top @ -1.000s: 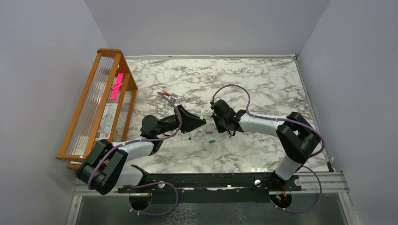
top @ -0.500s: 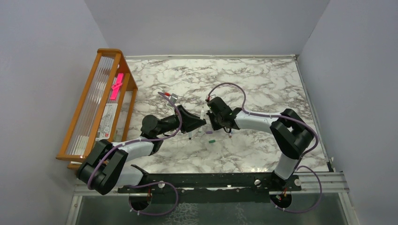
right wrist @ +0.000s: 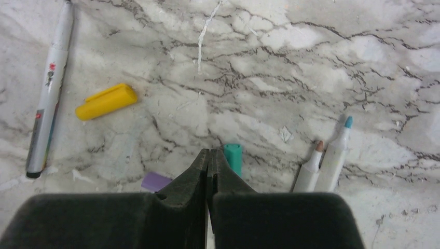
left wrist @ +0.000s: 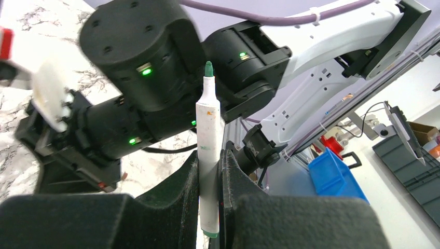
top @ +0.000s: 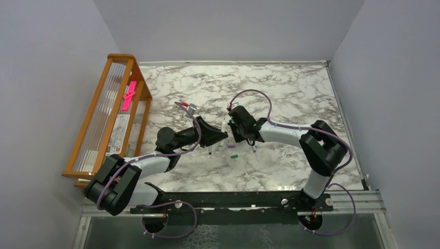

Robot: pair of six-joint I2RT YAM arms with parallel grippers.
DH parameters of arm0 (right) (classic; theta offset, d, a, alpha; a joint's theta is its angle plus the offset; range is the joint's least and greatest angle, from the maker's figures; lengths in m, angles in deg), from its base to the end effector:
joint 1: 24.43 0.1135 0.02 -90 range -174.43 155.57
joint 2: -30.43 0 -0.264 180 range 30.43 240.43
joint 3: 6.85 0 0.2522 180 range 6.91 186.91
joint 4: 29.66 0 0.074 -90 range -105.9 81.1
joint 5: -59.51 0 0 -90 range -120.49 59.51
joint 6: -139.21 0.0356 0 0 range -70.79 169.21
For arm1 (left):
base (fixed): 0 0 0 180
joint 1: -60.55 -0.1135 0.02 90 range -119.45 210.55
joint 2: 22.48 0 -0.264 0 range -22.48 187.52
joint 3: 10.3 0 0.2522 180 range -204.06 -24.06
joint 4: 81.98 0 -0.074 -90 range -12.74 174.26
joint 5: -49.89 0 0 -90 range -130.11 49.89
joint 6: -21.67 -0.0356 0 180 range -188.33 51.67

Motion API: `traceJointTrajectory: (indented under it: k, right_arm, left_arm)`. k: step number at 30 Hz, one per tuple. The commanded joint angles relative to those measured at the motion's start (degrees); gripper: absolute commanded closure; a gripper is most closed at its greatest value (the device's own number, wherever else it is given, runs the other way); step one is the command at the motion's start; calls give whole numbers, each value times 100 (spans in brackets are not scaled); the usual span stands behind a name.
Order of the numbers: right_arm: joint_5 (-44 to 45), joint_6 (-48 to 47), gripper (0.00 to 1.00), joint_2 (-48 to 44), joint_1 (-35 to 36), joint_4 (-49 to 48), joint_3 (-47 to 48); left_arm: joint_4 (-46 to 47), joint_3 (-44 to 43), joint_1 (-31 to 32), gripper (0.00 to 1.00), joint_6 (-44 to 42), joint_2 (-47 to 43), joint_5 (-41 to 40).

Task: Insert the pens into the pen caps

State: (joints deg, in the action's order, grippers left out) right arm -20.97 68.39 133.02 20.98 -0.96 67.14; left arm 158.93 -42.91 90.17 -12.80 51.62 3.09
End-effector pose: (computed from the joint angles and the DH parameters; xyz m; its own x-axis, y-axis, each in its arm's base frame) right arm 0.2555 0.2508 0.1586 -0.7681 -0.3176 -0.5560 -0.4100 0.9109 0.0460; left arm 0.1886 -0.1353 0.2336 -0.5961 -0.3524 -0.7214 0.7599 0.0426 -0.6487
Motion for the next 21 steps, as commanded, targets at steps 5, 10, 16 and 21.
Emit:
traceJointTrajectory:
  k: [5, 10, 16, 21]
  right_arm:
    - [97, -38, 76, -1078, -1, -215, -342]
    - [472, -12, 55, -607, -2, 379, -84]
    - [418, -4, 52, -391, 1, 255, -132]
    - [329, -14, 52, -209, 3, 144, -128]
  left_arm:
    - [3, 23, -1, 100, -155, -83, -155]
    - [2, 33, -6, 100, -173, -79, -161]
    - [2, 57, 0, 100, -192, -87, -175]
    - [-28, 77, 0, 100, -203, -123, -180]
